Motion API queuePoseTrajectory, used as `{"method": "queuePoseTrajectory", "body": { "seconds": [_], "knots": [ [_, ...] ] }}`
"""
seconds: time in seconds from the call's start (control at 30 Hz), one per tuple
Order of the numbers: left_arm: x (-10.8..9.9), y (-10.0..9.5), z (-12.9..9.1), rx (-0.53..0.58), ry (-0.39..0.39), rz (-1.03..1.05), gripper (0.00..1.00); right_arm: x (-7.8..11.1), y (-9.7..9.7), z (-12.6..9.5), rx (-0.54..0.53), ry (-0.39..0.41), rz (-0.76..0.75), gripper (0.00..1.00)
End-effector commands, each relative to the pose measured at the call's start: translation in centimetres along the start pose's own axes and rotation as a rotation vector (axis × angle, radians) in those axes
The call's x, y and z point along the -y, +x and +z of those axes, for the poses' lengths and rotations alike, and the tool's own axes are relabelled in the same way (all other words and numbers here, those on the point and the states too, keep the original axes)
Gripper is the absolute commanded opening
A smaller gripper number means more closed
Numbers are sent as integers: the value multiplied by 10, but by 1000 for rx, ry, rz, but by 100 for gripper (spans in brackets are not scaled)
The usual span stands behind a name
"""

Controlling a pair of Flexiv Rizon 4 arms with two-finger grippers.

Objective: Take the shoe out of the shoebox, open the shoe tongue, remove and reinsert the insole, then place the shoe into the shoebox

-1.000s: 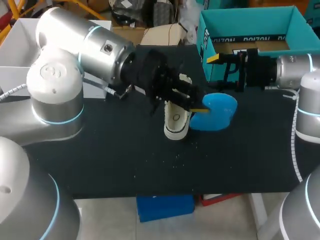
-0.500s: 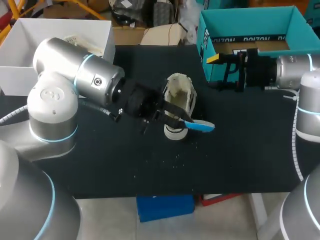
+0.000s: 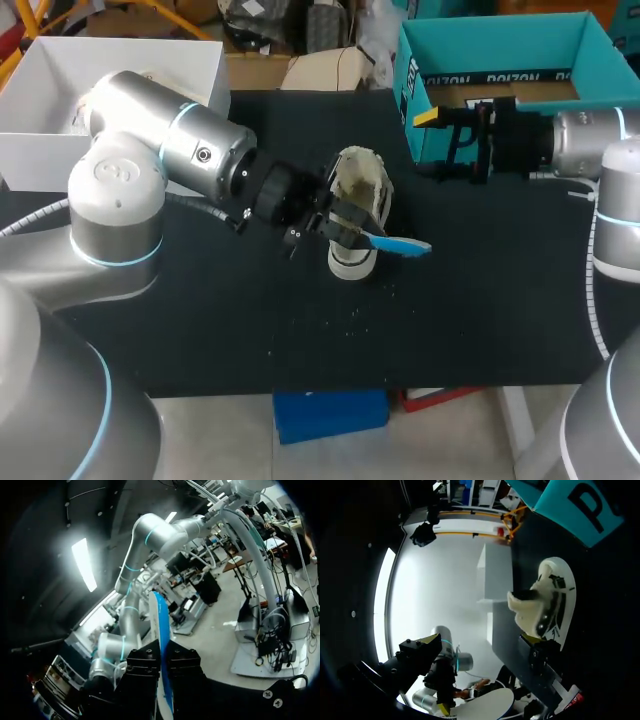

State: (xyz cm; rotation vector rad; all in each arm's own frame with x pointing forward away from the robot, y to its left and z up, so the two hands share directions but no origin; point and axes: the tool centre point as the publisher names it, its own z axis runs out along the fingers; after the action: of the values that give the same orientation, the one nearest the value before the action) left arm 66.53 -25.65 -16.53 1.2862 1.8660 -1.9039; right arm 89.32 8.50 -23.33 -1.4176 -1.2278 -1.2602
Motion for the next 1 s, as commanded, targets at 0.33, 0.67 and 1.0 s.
{"method": "queuePoseTrajectory", "body": {
  "seconds": [0.33,0.67,1.0],
  "knots": [
    [-37,12,-27,102,-138,635,0,1,-1,2,0,-3,-1,100],
    [-78,8,-40,-85,-306,842,0,1,-1,2,0,-3,-1,100],
    [-78,8,-40,-85,-306,842,0,1,-1,2,0,-3,-1,100]
  ]
}}
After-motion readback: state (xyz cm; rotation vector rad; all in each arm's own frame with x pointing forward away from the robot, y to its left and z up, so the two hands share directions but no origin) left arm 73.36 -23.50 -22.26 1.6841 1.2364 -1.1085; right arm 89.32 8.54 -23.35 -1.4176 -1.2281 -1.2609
